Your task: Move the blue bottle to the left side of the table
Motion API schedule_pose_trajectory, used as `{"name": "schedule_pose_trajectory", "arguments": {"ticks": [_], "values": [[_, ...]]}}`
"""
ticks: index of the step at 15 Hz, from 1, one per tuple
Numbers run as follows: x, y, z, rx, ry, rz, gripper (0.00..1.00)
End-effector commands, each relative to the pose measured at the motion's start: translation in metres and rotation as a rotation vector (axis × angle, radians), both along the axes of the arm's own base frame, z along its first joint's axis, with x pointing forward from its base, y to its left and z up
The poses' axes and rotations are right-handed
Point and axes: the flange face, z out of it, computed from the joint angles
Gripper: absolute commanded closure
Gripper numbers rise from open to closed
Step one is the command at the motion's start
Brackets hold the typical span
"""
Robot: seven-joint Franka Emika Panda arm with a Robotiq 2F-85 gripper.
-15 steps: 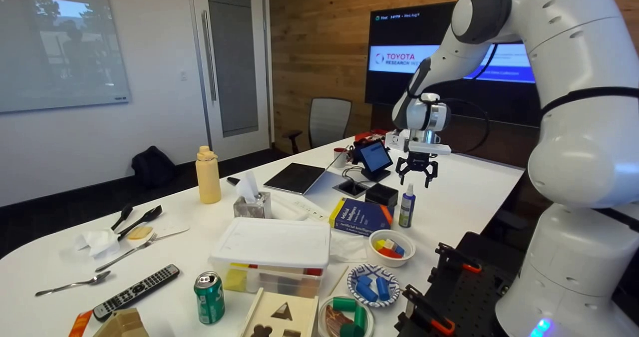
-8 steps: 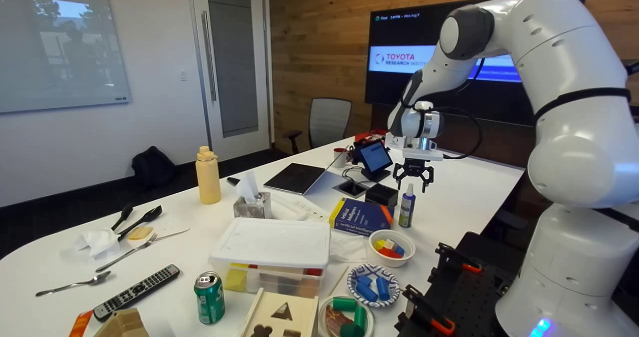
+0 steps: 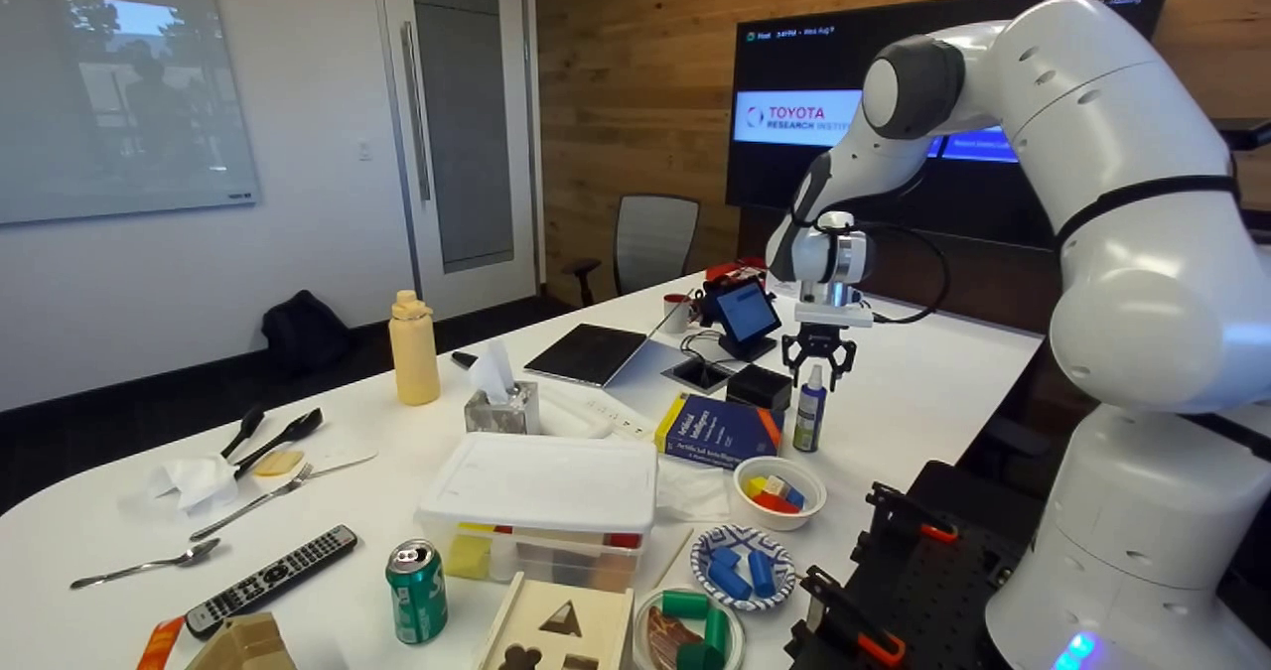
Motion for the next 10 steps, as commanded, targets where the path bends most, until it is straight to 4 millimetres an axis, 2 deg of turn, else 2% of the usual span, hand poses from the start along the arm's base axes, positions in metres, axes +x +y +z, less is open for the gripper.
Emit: {"name": "schedule_pose_trajectory", "arguments": {"ticks": [1, 3, 8, 10], "values": [[0.006, -0.003, 0.001, -0.012, 0.002, -0.021, 0.57], [0.007, -0.005, 0.002, -0.014, 0.002, -0.021, 0.7], [0.006, -0.003, 0.006, 0.001, 0.01, -0.013, 0.7], [0.009, 0.008, 0.009, 0.031, 0.015, 0.008, 0.7]]}}
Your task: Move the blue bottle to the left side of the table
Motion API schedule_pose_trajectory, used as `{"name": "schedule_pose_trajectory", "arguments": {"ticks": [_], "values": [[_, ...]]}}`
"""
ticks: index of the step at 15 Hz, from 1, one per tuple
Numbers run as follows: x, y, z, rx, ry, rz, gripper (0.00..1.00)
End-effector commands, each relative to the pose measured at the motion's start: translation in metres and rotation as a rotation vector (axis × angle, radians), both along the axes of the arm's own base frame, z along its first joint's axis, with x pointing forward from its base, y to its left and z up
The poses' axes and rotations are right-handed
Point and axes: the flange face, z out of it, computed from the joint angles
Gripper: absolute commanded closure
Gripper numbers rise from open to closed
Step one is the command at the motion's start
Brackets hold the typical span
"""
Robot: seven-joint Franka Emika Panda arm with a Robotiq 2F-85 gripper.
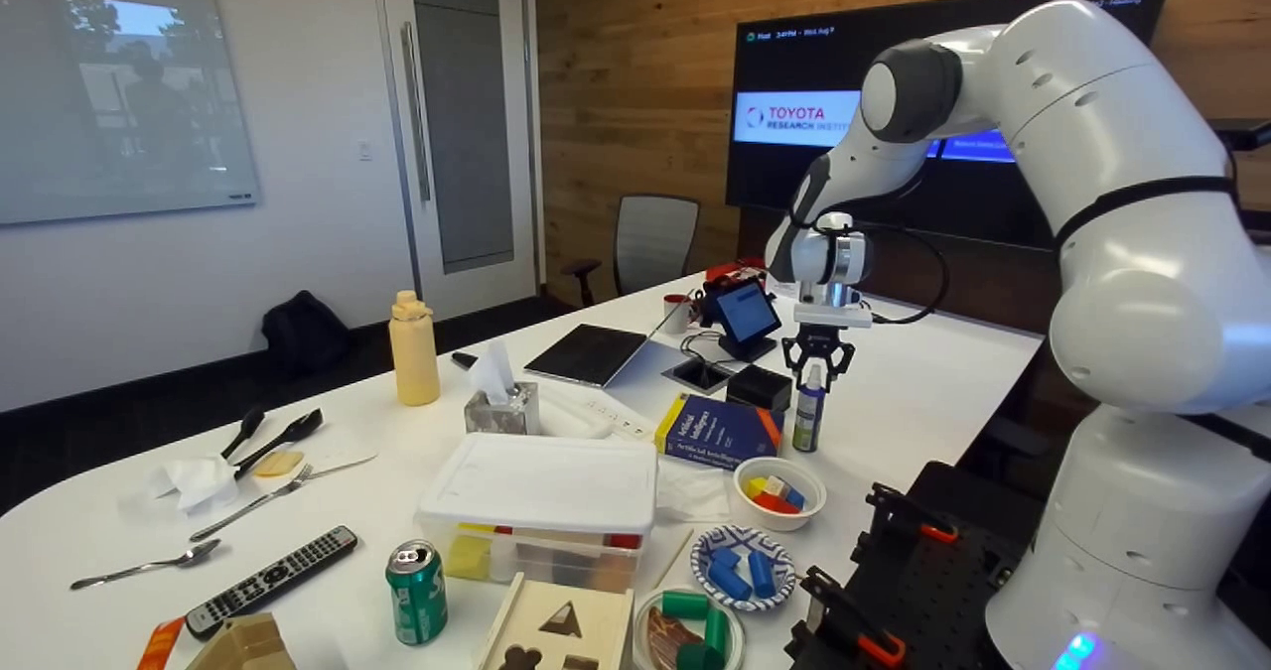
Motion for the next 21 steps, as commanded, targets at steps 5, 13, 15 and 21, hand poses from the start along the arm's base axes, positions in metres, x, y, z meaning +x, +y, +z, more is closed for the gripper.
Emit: {"name": "schedule_pose_trajectory", "arguments": {"ticks": [5, 13, 15, 21], "values": [[0.035, 0.064, 0.056, 0.026, 0.021, 0.109, 0.7], [0.072, 0.176, 0.155, -0.032, 0.088, 0.391, 0.7], [0.079, 0.215, 0.182, -0.024, 0.095, 0.477, 0.7], [0.087, 0.338, 0.242, 0.0, 0.093, 0.726, 0.7]]}}
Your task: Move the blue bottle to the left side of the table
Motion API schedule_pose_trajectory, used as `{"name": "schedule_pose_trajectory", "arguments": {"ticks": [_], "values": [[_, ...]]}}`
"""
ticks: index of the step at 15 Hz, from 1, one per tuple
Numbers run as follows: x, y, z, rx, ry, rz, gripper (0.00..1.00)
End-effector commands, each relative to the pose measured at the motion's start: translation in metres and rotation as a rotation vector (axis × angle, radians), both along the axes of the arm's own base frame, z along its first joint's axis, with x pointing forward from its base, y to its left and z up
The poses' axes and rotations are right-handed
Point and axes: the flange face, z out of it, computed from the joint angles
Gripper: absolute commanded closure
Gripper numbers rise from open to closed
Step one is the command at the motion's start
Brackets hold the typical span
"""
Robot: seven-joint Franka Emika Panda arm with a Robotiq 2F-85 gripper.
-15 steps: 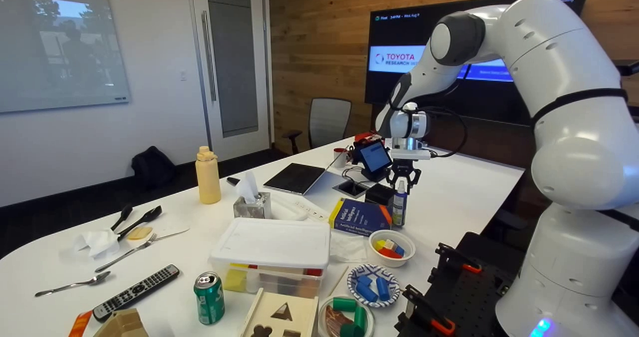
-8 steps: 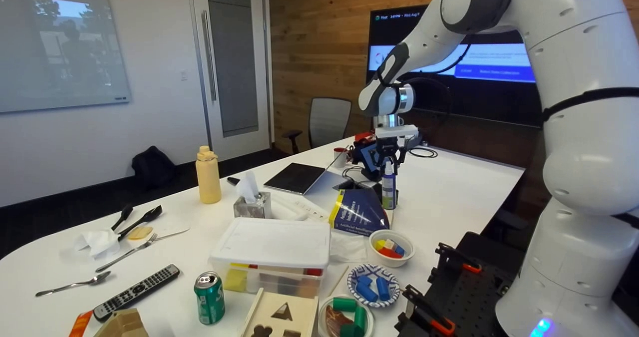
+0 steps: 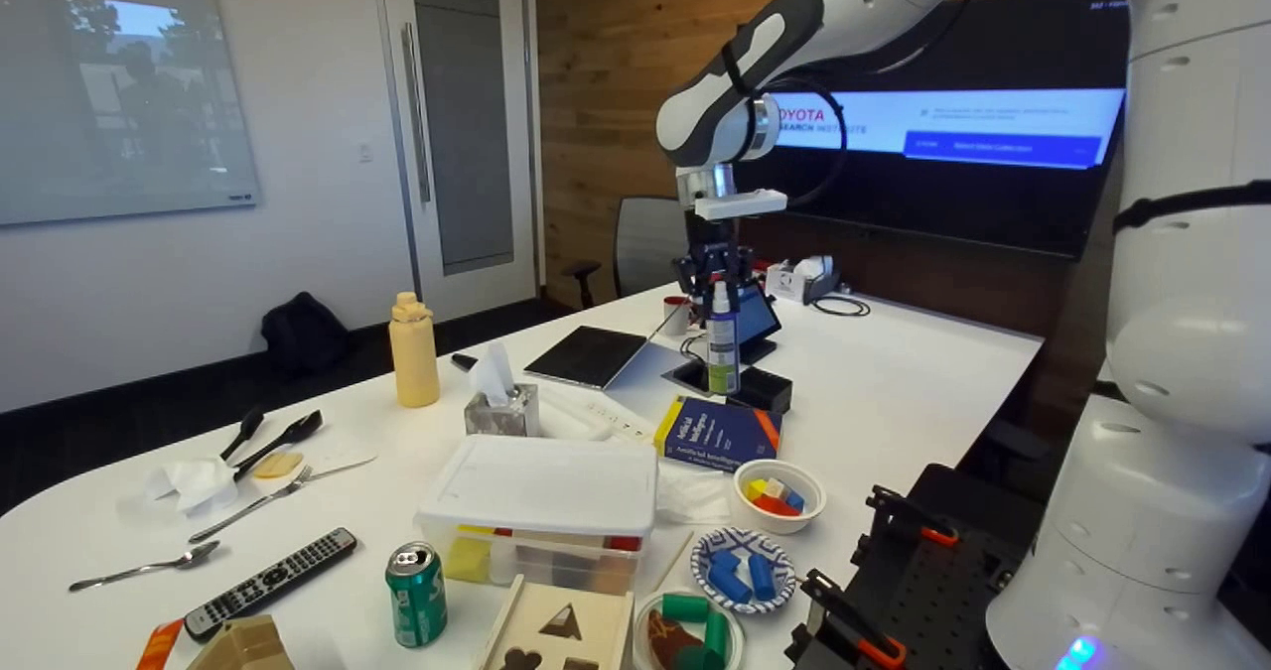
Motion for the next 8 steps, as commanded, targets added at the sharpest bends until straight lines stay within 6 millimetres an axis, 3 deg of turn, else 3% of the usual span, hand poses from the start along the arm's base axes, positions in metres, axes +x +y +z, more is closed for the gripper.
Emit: {"name": "schedule_pose_trajectory", "arguments": {"ticks": [1, 4, 8], "values": [[-0.013, 0.065, 0.031, -0.002, -0.004, 0.126, 0.7], [-0.013, 0.125, 0.029, 0.018, -0.037, 0.235, 0.7], [-0.011, 0.198, 0.007, 0.043, -0.055, 0.359, 0.7]]}}
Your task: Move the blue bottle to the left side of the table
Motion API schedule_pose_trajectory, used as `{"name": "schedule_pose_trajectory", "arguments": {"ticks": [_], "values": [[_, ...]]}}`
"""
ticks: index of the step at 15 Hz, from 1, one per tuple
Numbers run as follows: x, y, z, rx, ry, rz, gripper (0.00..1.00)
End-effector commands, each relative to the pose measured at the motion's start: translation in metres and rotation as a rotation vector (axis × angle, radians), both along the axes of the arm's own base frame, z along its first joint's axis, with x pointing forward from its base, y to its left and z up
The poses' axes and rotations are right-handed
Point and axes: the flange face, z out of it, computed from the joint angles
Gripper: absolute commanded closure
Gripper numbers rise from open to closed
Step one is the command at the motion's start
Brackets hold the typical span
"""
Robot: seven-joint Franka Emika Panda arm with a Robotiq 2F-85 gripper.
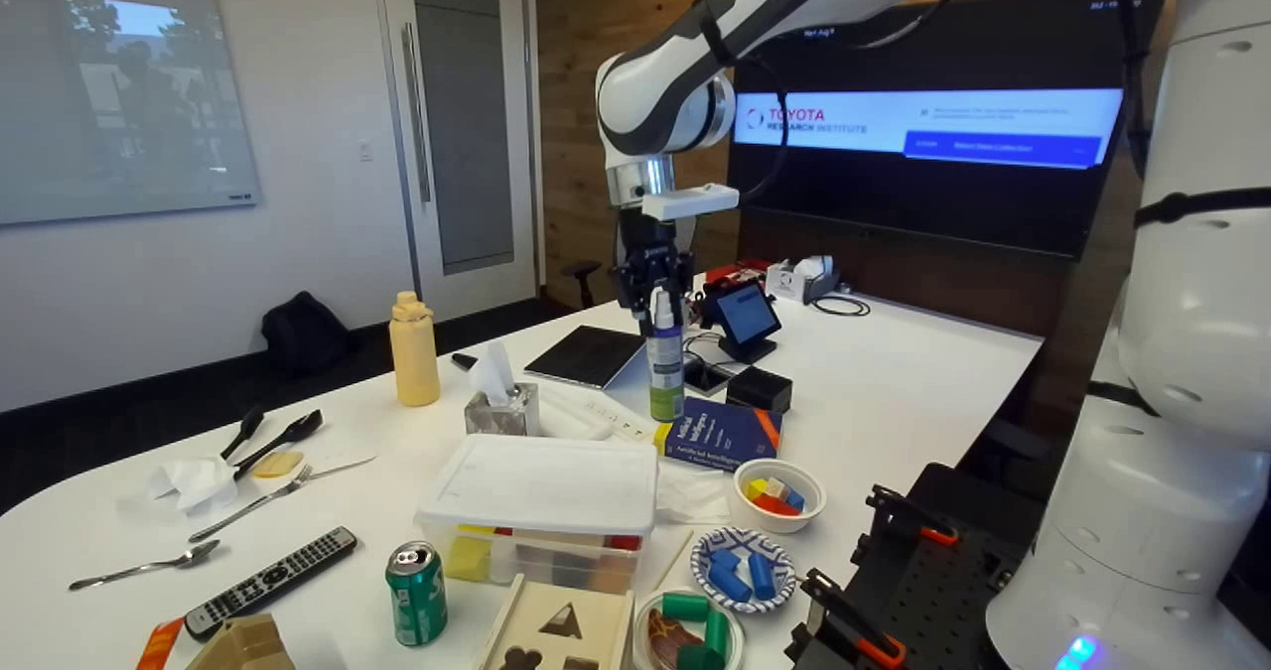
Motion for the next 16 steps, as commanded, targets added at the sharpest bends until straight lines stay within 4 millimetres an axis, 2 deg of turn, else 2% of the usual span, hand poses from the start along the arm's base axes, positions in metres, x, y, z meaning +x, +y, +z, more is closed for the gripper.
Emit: {"name": "schedule_pose_trajectory", "arguments": {"ticks": [1, 4, 10, 16], "values": [[-0.004, 0.053, -0.012, 0.017, -0.039, 0.095, 0.7], [0.003, 0.092, -0.021, 0.028, -0.074, 0.165, 0.7], [0.009, 0.147, -0.05, 0.083, -0.089, 0.25, 0.7], [-0.003, 0.219, -0.076, 0.092, -0.082, 0.359, 0.7]]}}
